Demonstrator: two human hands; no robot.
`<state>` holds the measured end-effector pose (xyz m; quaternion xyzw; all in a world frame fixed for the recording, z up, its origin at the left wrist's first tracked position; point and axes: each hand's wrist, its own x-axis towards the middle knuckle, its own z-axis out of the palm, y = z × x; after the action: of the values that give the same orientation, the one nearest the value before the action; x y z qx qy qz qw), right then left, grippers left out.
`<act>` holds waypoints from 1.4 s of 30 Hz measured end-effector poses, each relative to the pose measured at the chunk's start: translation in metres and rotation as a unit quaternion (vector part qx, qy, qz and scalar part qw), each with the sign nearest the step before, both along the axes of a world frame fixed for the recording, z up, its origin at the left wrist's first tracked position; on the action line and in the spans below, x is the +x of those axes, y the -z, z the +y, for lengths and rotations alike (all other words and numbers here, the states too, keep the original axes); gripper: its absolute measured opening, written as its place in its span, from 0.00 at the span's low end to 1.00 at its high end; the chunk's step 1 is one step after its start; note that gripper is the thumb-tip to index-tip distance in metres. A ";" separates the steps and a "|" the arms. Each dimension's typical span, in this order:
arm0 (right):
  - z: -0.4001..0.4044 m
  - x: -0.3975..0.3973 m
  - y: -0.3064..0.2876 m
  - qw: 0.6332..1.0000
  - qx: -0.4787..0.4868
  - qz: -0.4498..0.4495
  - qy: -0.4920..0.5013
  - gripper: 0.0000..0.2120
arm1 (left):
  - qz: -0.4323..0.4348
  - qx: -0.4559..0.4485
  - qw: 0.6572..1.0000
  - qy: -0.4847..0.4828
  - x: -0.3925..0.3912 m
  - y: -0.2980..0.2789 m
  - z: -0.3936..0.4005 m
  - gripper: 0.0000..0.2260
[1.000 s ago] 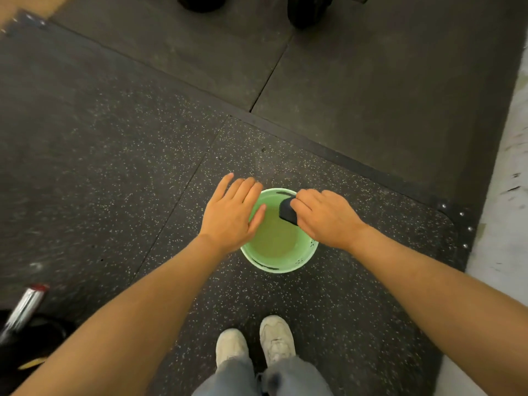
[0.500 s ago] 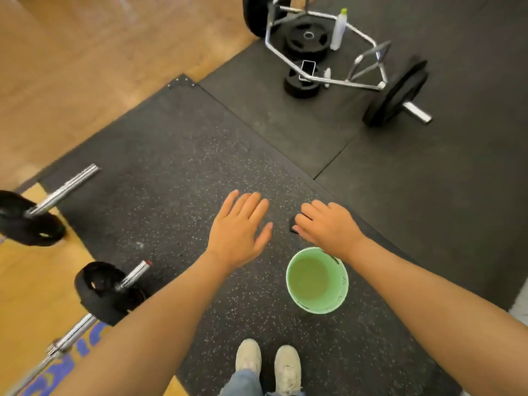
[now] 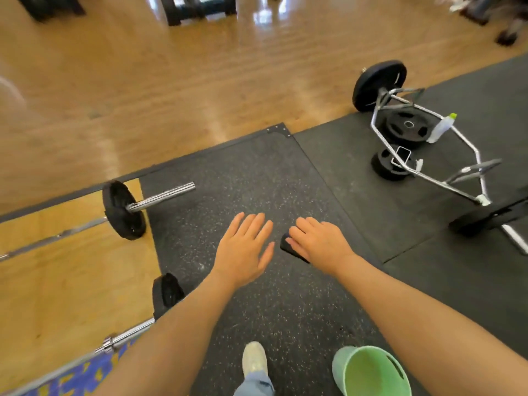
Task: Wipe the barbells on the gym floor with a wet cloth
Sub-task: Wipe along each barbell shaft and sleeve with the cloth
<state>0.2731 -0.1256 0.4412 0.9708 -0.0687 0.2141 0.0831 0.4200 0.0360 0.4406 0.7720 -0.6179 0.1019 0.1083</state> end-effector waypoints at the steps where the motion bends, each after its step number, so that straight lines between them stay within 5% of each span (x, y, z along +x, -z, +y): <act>1: -0.002 0.020 -0.004 1.000 -0.004 -0.002 -0.007 0.12 | -0.006 -0.005 1.000 -0.009 0.019 -0.003 0.001 0.19; 14: -0.044 0.246 0.002 0.979 0.066 -0.031 -0.192 0.16 | -0.021 0.015 0.980 -0.195 0.186 -0.002 0.006 0.20; 23: -0.096 0.386 0.031 0.931 0.150 0.056 -0.327 0.20 | 0.009 0.037 0.951 -0.306 0.281 0.018 -0.024 0.19; 31: -0.114 0.477 0.074 0.906 0.181 0.170 -0.343 0.15 | 0.014 0.042 0.944 -0.327 0.368 0.064 -0.038 0.18; 37: -0.105 0.529 0.142 0.887 0.214 0.265 -0.311 0.25 | 0.026 0.051 0.944 -0.324 0.435 0.130 -0.039 0.19; 42: -0.098 0.563 0.213 0.885 0.223 0.294 -0.285 0.18 | 0.032 0.077 0.948 -0.309 0.471 0.204 -0.040 0.20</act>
<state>0.8357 -0.2232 0.2277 0.9599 0.1925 -0.0875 -0.1839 0.8905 -0.0045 0.2363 0.9338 -0.3517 0.0577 0.0311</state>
